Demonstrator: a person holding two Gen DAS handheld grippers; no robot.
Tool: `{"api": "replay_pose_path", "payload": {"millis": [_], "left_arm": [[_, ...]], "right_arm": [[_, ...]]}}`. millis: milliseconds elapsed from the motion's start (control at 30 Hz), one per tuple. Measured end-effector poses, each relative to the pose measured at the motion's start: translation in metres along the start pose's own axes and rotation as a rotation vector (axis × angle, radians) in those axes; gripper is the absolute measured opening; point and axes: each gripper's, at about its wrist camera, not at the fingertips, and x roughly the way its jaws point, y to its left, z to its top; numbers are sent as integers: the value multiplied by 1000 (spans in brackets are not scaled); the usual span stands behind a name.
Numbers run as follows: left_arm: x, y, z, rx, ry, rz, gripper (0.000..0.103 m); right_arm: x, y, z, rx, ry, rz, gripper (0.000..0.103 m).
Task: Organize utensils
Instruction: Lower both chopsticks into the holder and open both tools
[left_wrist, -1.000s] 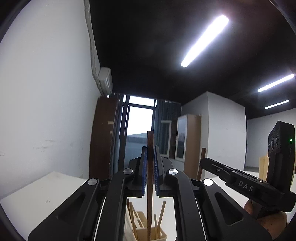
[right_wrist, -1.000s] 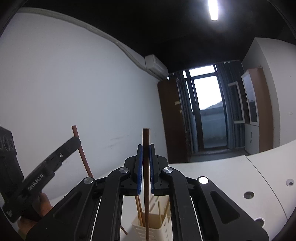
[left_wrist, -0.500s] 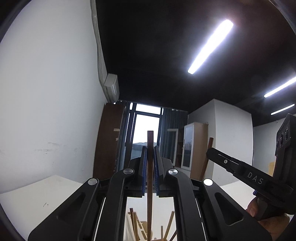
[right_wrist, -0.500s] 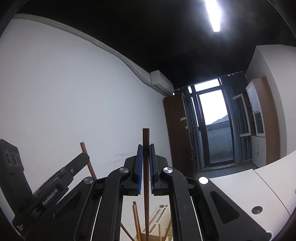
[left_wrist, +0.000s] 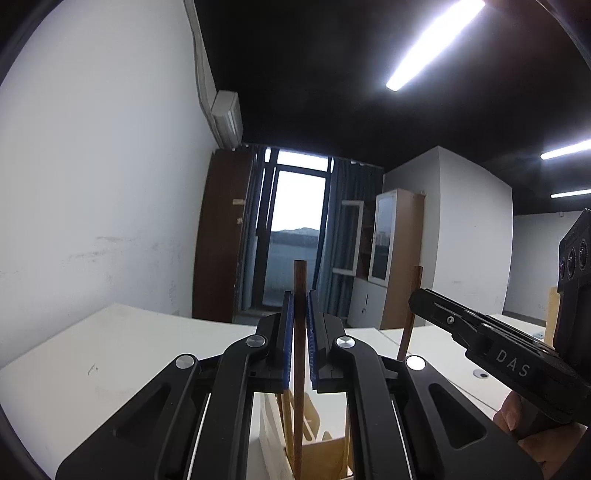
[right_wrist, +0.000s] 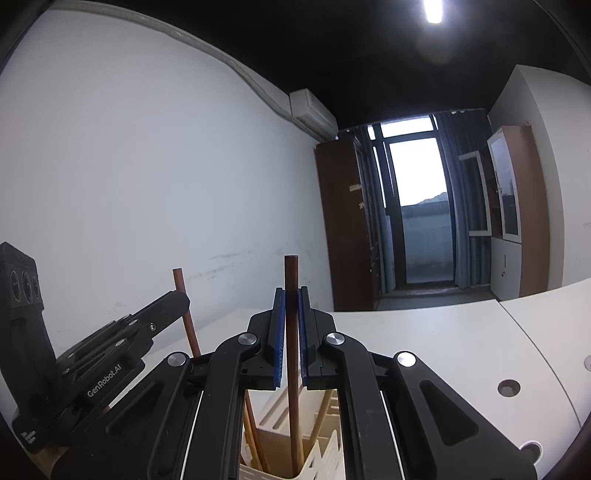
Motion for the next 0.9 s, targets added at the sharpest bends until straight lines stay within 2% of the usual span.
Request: {"api": "replay_pose_path", "payload": {"millis": [133,367,633,900], "left_arm": [[7,5,-6,-13,46,-20,6],[7,8,-12,23,57,-18,6],[15,17,-16,2,114,-71,6],[13,16,-18,16,130,-77,6]], "right_arm": [[-2,2,-5,-6,19,-2,7],[4,2,-14,-13,64,-11,8],[4,0,-23,-12,103,-13,8],[9,3,-27,-25,132,-11,8]]}}
